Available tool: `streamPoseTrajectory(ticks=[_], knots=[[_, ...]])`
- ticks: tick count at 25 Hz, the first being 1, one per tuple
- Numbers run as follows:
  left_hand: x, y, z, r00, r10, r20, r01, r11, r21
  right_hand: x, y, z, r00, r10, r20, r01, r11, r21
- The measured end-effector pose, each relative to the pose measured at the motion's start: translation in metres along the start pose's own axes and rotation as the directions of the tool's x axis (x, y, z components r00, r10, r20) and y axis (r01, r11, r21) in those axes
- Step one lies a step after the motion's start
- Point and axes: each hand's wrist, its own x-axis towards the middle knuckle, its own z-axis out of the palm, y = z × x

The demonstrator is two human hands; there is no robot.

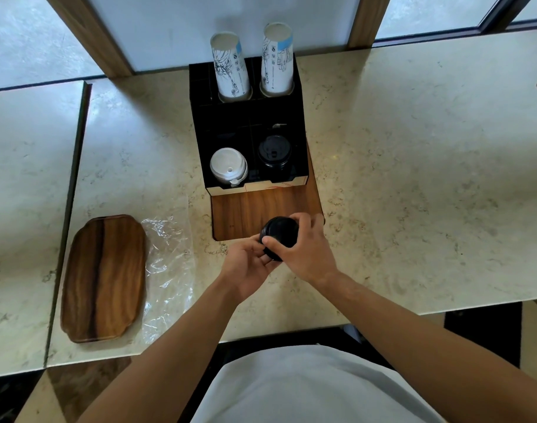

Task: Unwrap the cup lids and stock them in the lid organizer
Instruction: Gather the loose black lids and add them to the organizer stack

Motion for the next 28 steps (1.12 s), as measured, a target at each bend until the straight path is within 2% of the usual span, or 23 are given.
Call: streamPoseTrajectory(ticks=[4,7,9,11,14,17,24,28], knots=[[-0.004,-0.002,-0.002,1.0,-0.006,0.015,0.007,0.996,-0.086,-0.003,0.0,0.008,0.999,-0.038,-0.036,0.036,0.998,-0.057],[-0.004,-0.001,0.001,0.999,-0.005,-0.039,0.003,0.999,-0.052,-0.003,-0.002,0.012,0.998,-0.044,-0.036,0.042,0.998,-0.044],[-0.003,0.0,0.003,0.995,0.019,-0.093,-0.018,1.0,0.011,-0.003,-0.003,0.014,0.998,-0.07,0.009,0.07,0.997,0.025],[-0.001,0.004,0.002,0.989,0.041,-0.145,-0.037,0.999,0.029,-0.001,-0.003,0.011,0.987,-0.081,0.138,0.055,0.982,0.178],[-0.001,0.011,-0.006,0.99,0.056,-0.133,-0.055,0.998,0.011,0.005,-0.005,-0.002,0.964,0.003,0.267,-0.115,0.908,0.403],[-0.001,0.019,-0.014,0.994,0.072,-0.076,-0.069,0.997,0.041,0.017,-0.007,-0.015,0.933,0.167,0.32,-0.329,0.758,0.564],[0.003,0.043,-0.006,0.994,0.095,-0.062,-0.076,0.964,0.255,0.043,-0.01,-0.033,0.946,0.154,0.286,-0.309,0.696,0.648],[0.015,0.061,0.006,0.962,0.182,-0.204,-0.106,0.937,0.333,0.065,-0.016,-0.037,0.96,0.159,0.229,-0.27,0.742,0.614]])
